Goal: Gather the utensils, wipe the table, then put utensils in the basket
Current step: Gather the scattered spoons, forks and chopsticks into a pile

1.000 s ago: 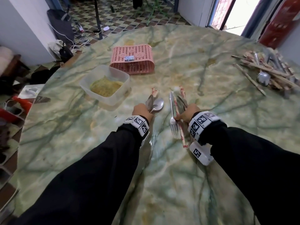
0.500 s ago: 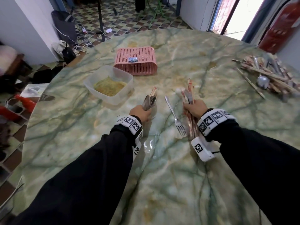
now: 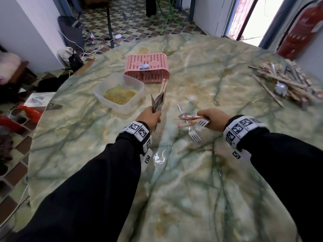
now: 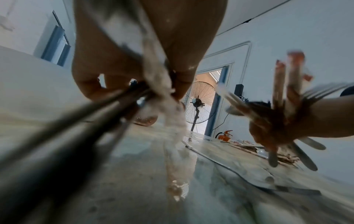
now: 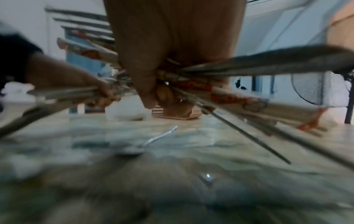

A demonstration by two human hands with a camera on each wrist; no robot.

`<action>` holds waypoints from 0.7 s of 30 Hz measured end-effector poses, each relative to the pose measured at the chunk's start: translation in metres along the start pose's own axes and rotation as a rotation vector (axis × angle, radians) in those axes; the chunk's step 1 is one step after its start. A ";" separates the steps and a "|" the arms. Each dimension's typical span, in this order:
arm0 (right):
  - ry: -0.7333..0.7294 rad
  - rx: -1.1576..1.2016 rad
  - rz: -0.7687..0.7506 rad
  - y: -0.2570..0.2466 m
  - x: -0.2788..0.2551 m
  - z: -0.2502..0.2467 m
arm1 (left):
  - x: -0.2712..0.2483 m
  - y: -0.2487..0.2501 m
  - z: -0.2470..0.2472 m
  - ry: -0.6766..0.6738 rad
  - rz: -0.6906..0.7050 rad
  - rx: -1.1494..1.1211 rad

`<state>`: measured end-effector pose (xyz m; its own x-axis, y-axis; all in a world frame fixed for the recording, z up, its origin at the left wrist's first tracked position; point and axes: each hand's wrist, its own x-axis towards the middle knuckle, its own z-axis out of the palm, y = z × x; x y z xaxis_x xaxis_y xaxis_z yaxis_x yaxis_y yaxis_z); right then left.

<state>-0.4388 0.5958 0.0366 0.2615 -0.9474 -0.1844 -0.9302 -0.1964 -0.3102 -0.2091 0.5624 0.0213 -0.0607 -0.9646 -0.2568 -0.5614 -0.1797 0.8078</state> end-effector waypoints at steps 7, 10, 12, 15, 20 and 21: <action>-0.224 -0.342 -0.120 -0.005 -0.002 0.020 | -0.004 -0.004 0.003 -0.018 -0.072 -0.240; -0.244 -0.460 -0.148 -0.010 0.001 0.019 | -0.008 -0.003 0.004 -0.042 -0.108 -0.308; -0.241 -0.522 -0.175 -0.012 0.002 0.016 | -0.011 -0.002 0.004 -0.058 -0.107 -0.321; -0.232 -0.596 -0.196 -0.013 0.001 0.016 | -0.015 -0.001 0.006 -0.061 -0.103 -0.326; -0.060 -0.331 -0.261 -0.009 -0.009 0.024 | -0.026 0.003 0.004 -0.055 -0.070 -0.333; 0.021 -0.223 -0.279 -0.008 -0.013 0.025 | -0.029 0.005 0.003 -0.060 -0.061 -0.328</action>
<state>-0.4287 0.6162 0.0179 0.5102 -0.8541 -0.1014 -0.8577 -0.4964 -0.1339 -0.2122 0.5896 0.0313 -0.0887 -0.9388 -0.3329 -0.2701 -0.2991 0.9152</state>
